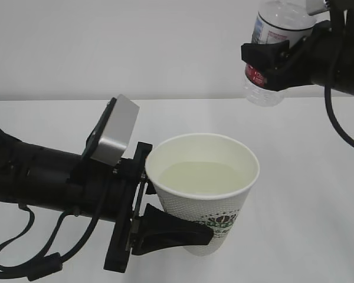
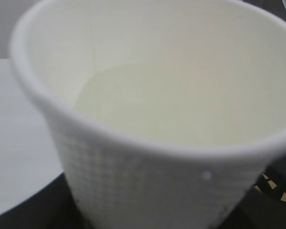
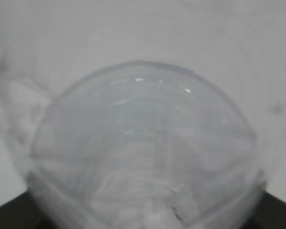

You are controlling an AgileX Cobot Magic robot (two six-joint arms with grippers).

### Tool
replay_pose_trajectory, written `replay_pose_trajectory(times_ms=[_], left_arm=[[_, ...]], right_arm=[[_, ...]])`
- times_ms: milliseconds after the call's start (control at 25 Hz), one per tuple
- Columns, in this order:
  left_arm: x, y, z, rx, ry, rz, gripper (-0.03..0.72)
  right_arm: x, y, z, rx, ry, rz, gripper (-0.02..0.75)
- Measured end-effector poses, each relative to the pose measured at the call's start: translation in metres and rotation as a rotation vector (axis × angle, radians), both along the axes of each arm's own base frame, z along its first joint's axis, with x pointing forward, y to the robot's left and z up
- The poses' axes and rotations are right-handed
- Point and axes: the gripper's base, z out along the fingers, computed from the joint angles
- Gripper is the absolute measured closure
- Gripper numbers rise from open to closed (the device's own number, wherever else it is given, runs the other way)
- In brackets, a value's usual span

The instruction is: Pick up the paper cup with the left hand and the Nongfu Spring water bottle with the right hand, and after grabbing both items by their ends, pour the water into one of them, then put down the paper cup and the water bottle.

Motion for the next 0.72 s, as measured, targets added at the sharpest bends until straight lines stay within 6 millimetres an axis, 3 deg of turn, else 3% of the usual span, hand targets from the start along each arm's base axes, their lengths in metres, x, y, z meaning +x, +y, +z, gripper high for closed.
replay_pose_trajectory(times_ms=[720], left_arm=[[0.000, 0.000, 0.000, 0.000, 0.000, 0.000, 0.230]], right_arm=[[0.009, -0.033, 0.000, 0.009, 0.008, -0.122, 0.250]])
